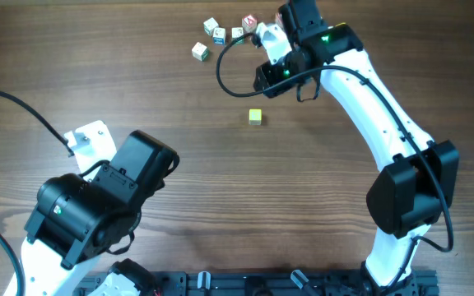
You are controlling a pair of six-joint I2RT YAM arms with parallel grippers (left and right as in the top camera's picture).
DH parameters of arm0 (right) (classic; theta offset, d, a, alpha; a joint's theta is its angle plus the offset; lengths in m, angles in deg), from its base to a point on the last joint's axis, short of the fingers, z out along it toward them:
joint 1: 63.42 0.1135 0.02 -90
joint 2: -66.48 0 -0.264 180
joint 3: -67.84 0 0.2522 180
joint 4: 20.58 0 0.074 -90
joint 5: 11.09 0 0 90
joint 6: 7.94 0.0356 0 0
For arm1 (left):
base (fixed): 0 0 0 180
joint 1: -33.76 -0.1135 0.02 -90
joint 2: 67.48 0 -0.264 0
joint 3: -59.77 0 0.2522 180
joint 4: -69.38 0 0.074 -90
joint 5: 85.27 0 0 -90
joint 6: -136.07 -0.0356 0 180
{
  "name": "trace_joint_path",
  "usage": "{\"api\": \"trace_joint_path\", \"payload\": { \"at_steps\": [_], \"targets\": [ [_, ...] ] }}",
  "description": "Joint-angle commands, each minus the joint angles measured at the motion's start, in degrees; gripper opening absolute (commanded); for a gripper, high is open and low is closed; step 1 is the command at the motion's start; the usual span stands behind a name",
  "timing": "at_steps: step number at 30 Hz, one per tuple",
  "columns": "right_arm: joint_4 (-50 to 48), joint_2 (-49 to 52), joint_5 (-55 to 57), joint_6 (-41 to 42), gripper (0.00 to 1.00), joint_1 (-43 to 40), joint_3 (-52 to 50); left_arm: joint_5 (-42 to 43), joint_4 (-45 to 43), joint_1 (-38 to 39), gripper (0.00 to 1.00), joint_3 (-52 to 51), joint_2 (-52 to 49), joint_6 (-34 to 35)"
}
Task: Form a tower
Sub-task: 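Grasp the teal-edged H block with the right gripper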
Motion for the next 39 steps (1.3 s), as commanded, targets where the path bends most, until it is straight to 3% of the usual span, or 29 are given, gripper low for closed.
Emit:
{"api": "trace_joint_path", "payload": {
  "at_steps": [1,5,7,11,17,22,27,30,31,35,39],
  "targets": [
    [1.90,-0.42,0.17,1.60,0.31,-0.09,-1.42,0.07,0.00,-0.35,1.00,-0.07,0.35,0.92],
    [-1.14,-0.11,12.68,13.00,0.32,-0.11,-8.50,0.07,0.00,-0.35,1.00,-0.07,0.37,0.92],
    [-6.56,-0.09,16.83,21.33,0.37,-0.15,-13.07,0.07,0.00,-0.35,1.00,-0.07,0.37,0.92],
    [-23.08,-0.09,24.50,38.01,0.37,-0.13,-25.11,0.07,0.02,-0.35,1.00,-0.07,0.37,0.92],
    [-34.45,0.11,35.60,44.78,0.38,-0.20,-35.10,0.07,0.02,-0.35,1.00,-0.07,0.35,0.92],
    [-37.53,0.13,36.59,51.23,0.50,-0.20,-38.07,0.07,0.00,-0.35,1.00,-0.07,0.35,0.92],
    [-37.70,0.13,36.57,52.46,0.62,-0.20,-38.53,0.07,0.02,-0.35,1.00,-0.07,0.37,0.92],
    [-37.86,0.13,36.63,52.09,0.93,-0.20,-38.51,0.07,0.00,-0.35,1.00,-0.07,0.35,0.92],
    [-37.86,0.13,36.81,52.06,0.99,-0.20,-38.51,0.07,0.00,-0.35,1.00,-0.07,0.35,0.92],
    [-36.52,-1.55,35.89,51.34,1.00,-0.20,-38.16,0.07,0.00,-0.35,1.00,-0.07,0.35,0.92],
    [-34.10,-10.40,34.49,44.94,1.00,-0.20,-38.12,0.07,0.00,-0.35,1.00,-0.07,0.35,0.92]
  ]
}}
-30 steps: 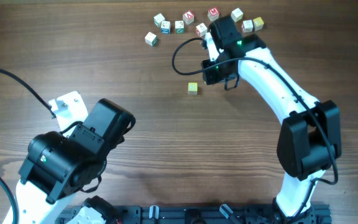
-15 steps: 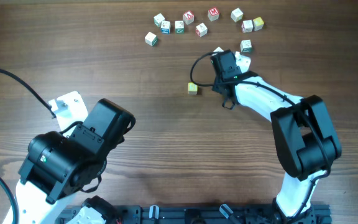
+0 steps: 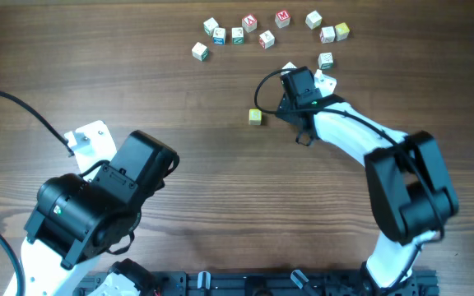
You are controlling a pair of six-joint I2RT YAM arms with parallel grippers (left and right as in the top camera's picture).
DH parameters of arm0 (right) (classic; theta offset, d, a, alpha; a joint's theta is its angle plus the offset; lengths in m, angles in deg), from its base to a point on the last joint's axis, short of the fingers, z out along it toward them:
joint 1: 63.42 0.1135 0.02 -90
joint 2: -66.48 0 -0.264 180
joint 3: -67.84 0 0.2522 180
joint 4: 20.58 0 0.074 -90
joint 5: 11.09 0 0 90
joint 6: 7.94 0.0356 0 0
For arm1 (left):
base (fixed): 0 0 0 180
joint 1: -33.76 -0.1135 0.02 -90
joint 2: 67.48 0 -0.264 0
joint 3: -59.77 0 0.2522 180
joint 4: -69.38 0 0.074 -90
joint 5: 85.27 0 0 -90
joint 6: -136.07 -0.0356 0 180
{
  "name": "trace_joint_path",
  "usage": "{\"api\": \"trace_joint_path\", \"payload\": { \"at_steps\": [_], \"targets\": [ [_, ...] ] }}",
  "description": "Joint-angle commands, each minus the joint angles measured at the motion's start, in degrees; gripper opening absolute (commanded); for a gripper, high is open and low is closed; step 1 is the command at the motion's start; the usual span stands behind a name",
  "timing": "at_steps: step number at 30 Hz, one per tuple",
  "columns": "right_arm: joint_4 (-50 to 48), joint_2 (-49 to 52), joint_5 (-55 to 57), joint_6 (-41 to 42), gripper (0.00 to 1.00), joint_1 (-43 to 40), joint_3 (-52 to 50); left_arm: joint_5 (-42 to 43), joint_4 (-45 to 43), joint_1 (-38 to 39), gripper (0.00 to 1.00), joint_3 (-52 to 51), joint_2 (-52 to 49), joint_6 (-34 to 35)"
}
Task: Form a tower
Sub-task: 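Grasp the teal-edged H block with the right gripper, then carry the H block over the S block and lower it on top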
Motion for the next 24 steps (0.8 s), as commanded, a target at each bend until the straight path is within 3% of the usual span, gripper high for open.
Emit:
{"api": "trace_joint_path", "payload": {
  "at_steps": [1,4,6,11,14,18,24],
  "targets": [
    [0.70,-9.31,-3.23,-8.44,1.00,-0.20,-0.13,0.07,0.00,-0.35,1.00,-0.07,0.37,0.92],
    [0.70,-9.33,-9.05,-17.66,1.00,-0.20,-0.85,0.07,0.02,-0.35,1.00,-0.07,0.35,0.92],
    [0.70,-7.89,-9.42,-17.79,0.99,-0.20,-1.62,0.07,0.02,-0.35,1.00,-0.07,0.35,0.92],
    [-2.45,-1.86,-10.16,-30.12,0.85,-0.98,-1.62,0.07,0.02,-0.35,1.00,-0.07,0.35,0.92],
    [-4.37,3.21,-10.45,-29.40,0.79,-3.10,-1.60,0.07,0.02,-0.35,1.00,-0.07,0.35,0.92],
    [-5.31,4.44,-13.40,-27.96,0.61,-4.13,-1.49,0.07,0.02,-0.35,1.00,-0.07,0.35,0.92],
    [-5.49,4.39,-15.34,-26.86,0.43,-4.07,-1.07,0.07,0.00,-0.35,1.00,-0.07,0.35,0.92]
  ]
}}
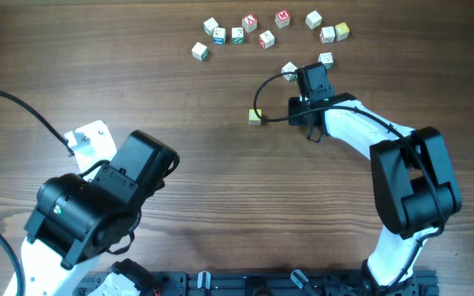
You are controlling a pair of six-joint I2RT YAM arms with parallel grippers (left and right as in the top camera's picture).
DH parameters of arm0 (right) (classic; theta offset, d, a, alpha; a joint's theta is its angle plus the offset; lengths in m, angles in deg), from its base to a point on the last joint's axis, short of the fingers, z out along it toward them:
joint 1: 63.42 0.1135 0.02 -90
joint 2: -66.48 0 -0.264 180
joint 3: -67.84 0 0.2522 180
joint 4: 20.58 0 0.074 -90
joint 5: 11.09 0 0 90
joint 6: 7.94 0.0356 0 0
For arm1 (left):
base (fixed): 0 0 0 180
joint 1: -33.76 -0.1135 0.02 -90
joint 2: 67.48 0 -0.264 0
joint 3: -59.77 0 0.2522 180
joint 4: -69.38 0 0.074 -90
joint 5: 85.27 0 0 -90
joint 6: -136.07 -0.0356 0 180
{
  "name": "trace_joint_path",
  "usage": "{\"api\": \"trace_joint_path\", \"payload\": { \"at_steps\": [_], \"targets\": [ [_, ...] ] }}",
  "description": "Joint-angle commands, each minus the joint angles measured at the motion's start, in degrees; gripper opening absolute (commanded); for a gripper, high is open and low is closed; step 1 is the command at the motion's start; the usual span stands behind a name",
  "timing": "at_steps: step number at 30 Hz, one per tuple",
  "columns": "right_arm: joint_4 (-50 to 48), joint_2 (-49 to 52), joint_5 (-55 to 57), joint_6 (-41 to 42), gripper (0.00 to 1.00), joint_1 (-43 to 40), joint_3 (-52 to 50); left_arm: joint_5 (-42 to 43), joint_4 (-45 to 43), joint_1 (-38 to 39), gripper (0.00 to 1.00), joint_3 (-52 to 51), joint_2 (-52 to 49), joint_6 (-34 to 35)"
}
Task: Form a tower
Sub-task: 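Carry the H block over the S block and lower it on top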
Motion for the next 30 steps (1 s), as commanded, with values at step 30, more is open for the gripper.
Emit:
{"api": "trace_joint_path", "payload": {
  "at_steps": [30],
  "targets": [
    [20.09,-5.09,-7.41,10.91,0.16,11.21,18.60,0.07,0.00,-0.35,1.00,-0.07,0.35,0.92]
  ]
}}
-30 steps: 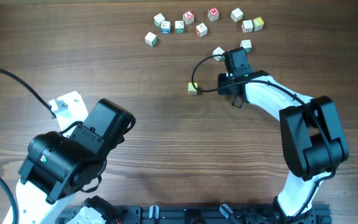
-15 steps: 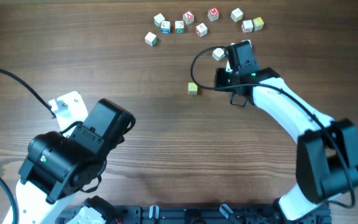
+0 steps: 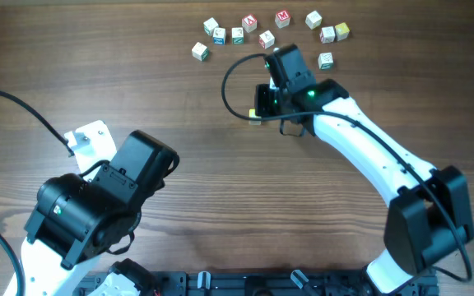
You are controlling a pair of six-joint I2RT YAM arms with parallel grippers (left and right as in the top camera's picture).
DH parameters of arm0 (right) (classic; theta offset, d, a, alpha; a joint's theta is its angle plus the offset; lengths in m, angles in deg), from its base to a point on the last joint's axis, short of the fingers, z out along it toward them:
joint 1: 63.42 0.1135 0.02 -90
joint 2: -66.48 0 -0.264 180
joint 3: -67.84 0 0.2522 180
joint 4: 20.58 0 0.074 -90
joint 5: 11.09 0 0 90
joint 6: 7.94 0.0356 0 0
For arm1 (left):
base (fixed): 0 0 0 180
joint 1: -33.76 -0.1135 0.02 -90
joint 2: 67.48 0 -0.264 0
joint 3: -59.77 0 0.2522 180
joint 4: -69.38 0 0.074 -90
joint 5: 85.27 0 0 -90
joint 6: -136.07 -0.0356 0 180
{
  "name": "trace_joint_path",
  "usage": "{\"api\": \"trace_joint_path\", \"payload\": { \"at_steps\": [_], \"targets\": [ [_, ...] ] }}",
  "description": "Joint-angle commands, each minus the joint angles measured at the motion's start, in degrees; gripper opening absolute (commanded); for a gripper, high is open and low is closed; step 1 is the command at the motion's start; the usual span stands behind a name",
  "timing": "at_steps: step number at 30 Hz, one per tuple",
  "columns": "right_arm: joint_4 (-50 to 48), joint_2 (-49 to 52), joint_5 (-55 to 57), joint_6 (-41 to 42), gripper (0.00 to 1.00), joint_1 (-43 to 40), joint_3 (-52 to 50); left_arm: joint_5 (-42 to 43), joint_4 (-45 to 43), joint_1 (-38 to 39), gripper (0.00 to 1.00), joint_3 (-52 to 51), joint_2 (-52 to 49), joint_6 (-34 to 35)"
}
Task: Form a tower
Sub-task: 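Carry the H block over the S block and lower it on top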
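Observation:
A small yellow block (image 3: 254, 115) lies on the wooden table (image 3: 220, 189), partly covered by my right arm's head. My right gripper (image 3: 263, 97) hangs right over and beside that block, pointing left. Its fingers are hidden under the black wrist housing, so whether they hold anything cannot be told. Several lettered blocks lie loose at the far edge, among them a red-faced one (image 3: 282, 16) and a green-marked one (image 3: 325, 59). My left gripper (image 3: 87, 136) shows only as a white piece at the near left, far from all the blocks.
The loose blocks run in a ragged row from one at the left end (image 3: 197, 51) to one at the right end (image 3: 341, 30). The bulky left arm (image 3: 97, 205) fills the near left corner. A black cable (image 3: 233, 82) loops beside the right wrist.
My right gripper has moved left, from right of the yellow block to directly over it. The pale block seen at its tip a moment ago no longer shows. The left arm stayed put.
First my right gripper was among the loose blocks at the far edge. Then it was nearer, right of the yellow block, with a pale block at its tip in two moments. Now it stands over the yellow block, and that pale block is hidden.

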Motion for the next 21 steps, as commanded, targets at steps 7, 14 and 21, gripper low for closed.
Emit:
{"api": "trace_joint_path", "payload": {
  "at_steps": [7,14,21],
  "targets": [
    [5.62,12.48,1.88,-2.16,0.15,1.05,9.51,0.07,0.00,-0.35,1.00,-0.07,0.35,0.92],
    [4.00,16.02,6.12,-5.25,0.22,2.95,9.49,0.07,0.00,-0.35,1.00,-0.07,0.37,0.92],
    [2.47,17.00,6.95,-3.52,0.20,2.97,9.49,0.07,0.00,-0.35,1.00,-0.07,0.35,0.92]
  ]
}}
